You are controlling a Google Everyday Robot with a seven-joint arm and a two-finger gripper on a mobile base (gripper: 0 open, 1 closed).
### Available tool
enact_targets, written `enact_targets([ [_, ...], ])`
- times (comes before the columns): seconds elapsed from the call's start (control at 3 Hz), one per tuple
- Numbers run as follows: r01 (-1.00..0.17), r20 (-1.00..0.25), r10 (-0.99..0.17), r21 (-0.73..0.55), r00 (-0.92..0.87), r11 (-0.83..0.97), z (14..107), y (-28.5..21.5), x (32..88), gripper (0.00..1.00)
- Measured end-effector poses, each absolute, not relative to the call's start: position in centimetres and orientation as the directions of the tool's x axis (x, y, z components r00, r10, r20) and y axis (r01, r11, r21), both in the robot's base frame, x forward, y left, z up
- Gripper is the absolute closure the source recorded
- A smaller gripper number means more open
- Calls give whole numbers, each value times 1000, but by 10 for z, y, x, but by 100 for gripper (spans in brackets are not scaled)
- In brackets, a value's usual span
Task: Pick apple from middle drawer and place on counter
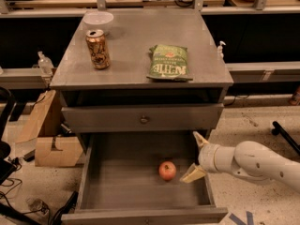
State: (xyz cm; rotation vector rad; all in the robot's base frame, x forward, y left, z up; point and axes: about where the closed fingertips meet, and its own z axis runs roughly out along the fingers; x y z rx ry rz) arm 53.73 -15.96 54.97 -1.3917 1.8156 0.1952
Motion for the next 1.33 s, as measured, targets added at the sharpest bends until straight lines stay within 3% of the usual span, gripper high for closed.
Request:
enact_targets([
  [0.33, -881, -635, -766, -302, -98, 363, 499, -155, 553, 0],
  [1.0, -919, -664, -730, -171, -159, 356, 417, -119, 547, 0],
  [1.33, -940, -686, -706, -99, -174, 327, 386, -92, 538, 20],
])
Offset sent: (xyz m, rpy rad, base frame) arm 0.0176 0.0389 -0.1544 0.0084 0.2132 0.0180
